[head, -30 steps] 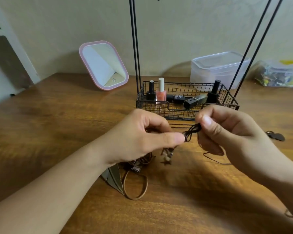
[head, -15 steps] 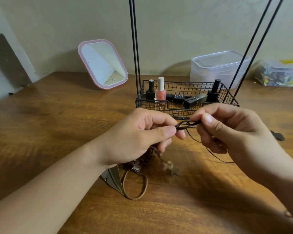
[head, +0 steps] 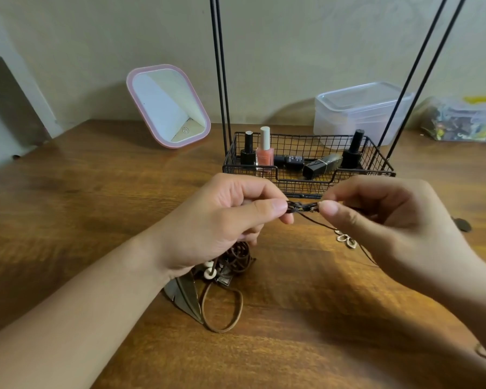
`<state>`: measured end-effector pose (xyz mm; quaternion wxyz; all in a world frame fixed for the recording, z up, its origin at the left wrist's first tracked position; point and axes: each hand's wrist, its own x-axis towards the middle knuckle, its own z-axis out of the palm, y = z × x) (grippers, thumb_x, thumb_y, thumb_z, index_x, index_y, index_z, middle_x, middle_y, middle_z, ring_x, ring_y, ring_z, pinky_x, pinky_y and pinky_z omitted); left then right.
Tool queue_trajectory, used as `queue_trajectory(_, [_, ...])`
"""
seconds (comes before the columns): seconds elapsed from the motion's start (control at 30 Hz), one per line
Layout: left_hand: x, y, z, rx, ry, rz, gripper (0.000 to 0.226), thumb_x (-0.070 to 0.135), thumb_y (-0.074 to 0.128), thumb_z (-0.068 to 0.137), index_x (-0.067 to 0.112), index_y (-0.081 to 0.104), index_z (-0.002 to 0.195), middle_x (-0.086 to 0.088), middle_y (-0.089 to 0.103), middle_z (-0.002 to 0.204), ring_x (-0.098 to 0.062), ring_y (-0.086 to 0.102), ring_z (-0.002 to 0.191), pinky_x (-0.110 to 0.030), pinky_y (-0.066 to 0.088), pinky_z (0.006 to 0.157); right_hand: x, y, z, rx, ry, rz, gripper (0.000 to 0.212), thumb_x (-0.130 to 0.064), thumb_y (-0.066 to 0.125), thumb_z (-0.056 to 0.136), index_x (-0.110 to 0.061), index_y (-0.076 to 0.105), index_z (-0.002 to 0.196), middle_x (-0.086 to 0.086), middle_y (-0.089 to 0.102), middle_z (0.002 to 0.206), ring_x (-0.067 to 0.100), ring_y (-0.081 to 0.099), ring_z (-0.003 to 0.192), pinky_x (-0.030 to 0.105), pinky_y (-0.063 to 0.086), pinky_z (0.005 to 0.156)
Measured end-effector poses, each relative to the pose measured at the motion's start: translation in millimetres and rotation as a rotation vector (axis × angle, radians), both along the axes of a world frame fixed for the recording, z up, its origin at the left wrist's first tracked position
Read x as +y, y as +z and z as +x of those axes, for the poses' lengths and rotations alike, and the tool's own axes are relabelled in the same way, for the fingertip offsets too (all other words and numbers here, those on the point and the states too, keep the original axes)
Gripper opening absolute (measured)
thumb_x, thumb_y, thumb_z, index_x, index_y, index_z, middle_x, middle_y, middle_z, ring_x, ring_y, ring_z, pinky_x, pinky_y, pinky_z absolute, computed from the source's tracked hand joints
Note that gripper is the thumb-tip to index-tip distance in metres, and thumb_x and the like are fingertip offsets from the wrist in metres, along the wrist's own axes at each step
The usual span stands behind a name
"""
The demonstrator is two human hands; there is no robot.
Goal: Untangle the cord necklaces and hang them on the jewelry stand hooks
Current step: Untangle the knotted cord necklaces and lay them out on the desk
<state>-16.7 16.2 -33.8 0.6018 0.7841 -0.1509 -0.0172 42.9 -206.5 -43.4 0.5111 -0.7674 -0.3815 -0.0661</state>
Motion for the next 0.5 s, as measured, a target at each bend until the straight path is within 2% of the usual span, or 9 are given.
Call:
queue_trajectory(0.13, [0.3,0.2,-0.2,0.016,-0.018,-0.012,0.024,0.022,0.052,0.095,0.008,0.068,0.085,0.005,0.039,0.056,-0.012,0.035,0.055,-0.022,0.041,0.060,0.6,-2.6,1.8,-0.012,0.016,0.032,0.026,-0.048,0.055,0.091,-0.028,0.070,0.085,-0.007,0.059,0.060,0.008,0.054,0.052,0.019,0.042,0.050])
queue_trajectory(0.23, [0.4,0.7,-0.3,0.043,-0.043,-0.056,0.023,0.020,0.050,0.095,0.007,0.063,0.082,0.008,0.039,0.057,-0.010,0.035,0.056,-0.018,0.038,0.056,0.4,-1.0,-1.2,0.085,0.178,0.094,0.018,-0.043,0.062,0.087,-0.026,0.069,0.091,-0.003,0.063,0.066,0.007,0.056,0.056,0.017,0.044,0.053])
queue_trajectory(0.33, [1.2,1.3,-0.4,0.065,-0.063,-0.066,0.025,0.021,0.047,0.096,0.006,0.061,0.082,0.006,0.039,0.060,-0.010,0.035,0.057,-0.021,0.037,0.058,0.8,-0.5,-4.6,0.102,0.248,0.104,0.015,-0.035,0.072,0.084,-0.024,0.070,0.094,0.002,0.065,0.071,0.020,0.054,0.057,0.019,0.042,0.053])
queue_trajectory(0.4, [0.9,2.0,-0.4,0.071,-0.069,-0.067,0.025,0.020,0.047,0.096,0.005,0.060,0.080,0.003,0.039,0.062,-0.009,0.035,0.058,-0.018,0.035,0.055,2.6,0.1,-6.1,0.042,0.204,0.102,0.004,-0.026,0.071,0.088,-0.022,0.072,0.089,-0.008,0.067,0.069,0.003,0.056,0.055,0.010,0.042,0.055])
queue_trajectory(0.5, [-0.5,2.9,-1.3,0.071,-0.081,-0.061,0.026,0.018,0.046,0.094,0.007,0.056,0.074,0.002,0.039,0.063,-0.009,0.036,0.058,-0.017,0.035,0.055,3.8,1.9,-6.6,-0.006,0.180,0.064,0.010,-0.029,0.065,0.091,-0.022,0.072,0.087,-0.018,0.067,0.073,-0.003,0.061,0.062,0.004,0.042,0.059])
